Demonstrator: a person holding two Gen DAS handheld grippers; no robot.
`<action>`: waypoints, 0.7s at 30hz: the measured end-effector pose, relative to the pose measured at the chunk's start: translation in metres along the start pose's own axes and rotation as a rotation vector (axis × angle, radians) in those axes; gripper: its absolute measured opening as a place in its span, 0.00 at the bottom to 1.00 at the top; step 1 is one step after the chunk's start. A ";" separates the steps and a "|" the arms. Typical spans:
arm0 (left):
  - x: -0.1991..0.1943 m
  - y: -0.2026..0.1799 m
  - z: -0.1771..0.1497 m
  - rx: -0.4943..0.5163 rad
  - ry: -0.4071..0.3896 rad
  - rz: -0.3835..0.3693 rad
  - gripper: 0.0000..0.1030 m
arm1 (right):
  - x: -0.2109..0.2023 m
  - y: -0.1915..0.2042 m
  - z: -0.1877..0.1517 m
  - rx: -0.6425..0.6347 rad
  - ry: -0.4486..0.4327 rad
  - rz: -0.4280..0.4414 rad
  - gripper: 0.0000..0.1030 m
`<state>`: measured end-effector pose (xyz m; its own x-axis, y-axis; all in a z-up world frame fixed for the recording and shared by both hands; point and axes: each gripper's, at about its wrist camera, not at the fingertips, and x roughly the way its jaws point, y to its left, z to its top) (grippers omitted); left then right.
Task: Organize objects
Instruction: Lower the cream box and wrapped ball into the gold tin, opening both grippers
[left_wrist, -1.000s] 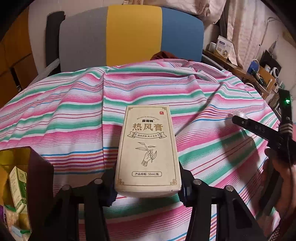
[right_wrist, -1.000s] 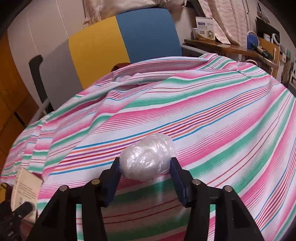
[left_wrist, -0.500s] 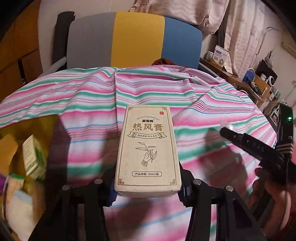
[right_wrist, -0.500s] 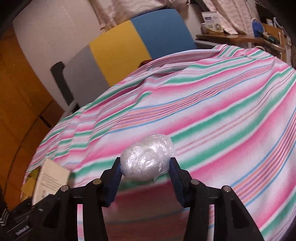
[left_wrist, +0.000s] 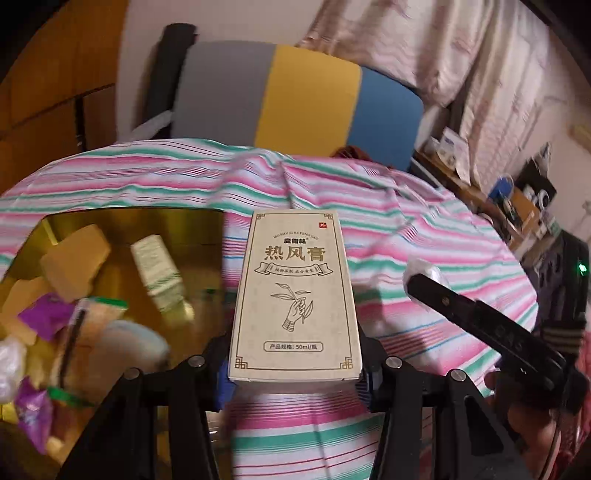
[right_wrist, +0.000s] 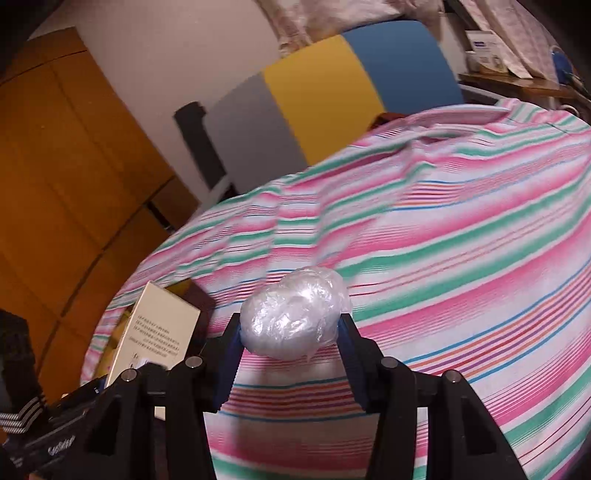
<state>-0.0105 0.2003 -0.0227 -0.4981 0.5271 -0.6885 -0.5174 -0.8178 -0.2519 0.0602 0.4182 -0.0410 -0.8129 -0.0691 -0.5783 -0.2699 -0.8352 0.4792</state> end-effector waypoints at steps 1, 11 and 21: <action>-0.004 0.006 0.001 -0.012 -0.005 0.005 0.50 | -0.001 0.008 -0.001 -0.008 0.000 0.015 0.49; -0.013 0.097 0.018 -0.232 0.017 0.053 0.50 | -0.004 0.071 -0.011 -0.095 0.018 0.092 0.49; 0.029 0.150 0.038 -0.325 0.169 0.118 0.50 | 0.002 0.119 -0.014 -0.179 0.043 0.145 0.49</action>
<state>-0.1283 0.1018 -0.0545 -0.4048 0.4018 -0.8214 -0.2025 -0.9154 -0.3480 0.0338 0.3116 0.0058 -0.8130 -0.2153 -0.5410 -0.0526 -0.8981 0.4366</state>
